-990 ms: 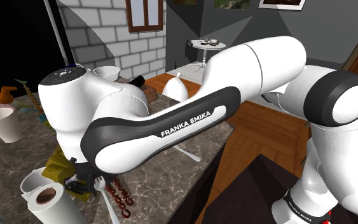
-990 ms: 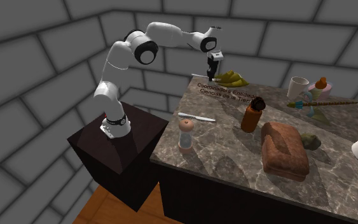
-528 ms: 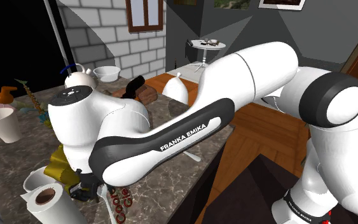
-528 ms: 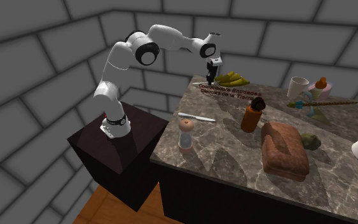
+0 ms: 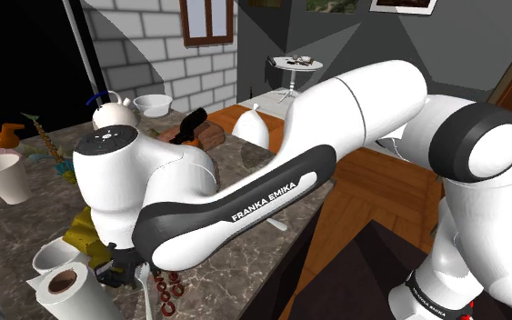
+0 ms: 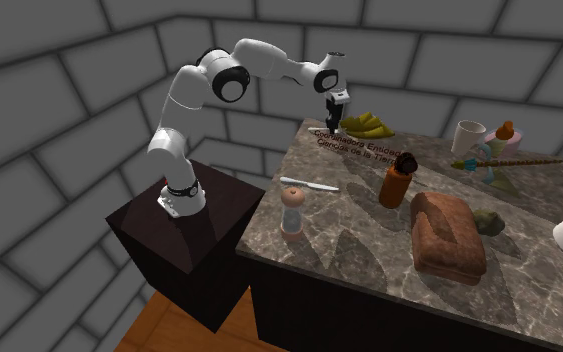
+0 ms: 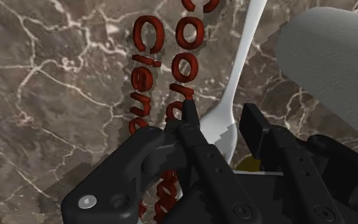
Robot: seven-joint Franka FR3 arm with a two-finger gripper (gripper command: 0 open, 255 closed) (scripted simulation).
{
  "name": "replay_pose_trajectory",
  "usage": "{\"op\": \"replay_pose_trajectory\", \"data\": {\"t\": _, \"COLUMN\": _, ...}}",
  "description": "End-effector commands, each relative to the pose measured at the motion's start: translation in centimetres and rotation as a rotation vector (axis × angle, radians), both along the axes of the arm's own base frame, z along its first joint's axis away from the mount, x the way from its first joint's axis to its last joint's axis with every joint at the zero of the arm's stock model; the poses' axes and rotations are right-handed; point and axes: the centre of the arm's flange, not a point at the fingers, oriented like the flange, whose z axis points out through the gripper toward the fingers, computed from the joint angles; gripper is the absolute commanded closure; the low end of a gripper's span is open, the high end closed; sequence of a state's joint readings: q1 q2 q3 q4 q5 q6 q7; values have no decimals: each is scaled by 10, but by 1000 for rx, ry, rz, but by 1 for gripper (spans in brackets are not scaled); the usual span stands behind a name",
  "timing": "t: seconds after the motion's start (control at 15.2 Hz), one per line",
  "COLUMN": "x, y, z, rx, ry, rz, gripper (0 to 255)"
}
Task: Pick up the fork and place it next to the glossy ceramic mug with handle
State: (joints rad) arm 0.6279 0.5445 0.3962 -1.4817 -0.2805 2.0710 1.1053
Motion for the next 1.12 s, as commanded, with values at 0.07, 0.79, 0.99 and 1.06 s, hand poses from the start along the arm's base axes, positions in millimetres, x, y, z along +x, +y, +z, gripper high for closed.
{"op": "replay_pose_trajectory", "data": {"t": 0.07, "x": -1, "y": -3, "z": -42, "rx": -35, "ry": 47, "rz": 2, "gripper": 255}}
{"op": "replay_pose_trajectory", "data": {"t": 0.79, "x": -2, "y": -3, "z": -28, "rx": -35, "ry": 47, "rz": 2, "gripper": 0}}
{"op": "replay_pose_trajectory", "data": {"t": 0.99, "x": -4, "y": -4, "z": 8, "rx": -35, "ry": 47, "rz": 2, "gripper": 0}}
{"op": "replay_pose_trajectory", "data": {"t": 1.06, "x": -4, "y": -4, "z": 8, "rx": -35, "ry": 47, "rz": 2, "gripper": 0}}
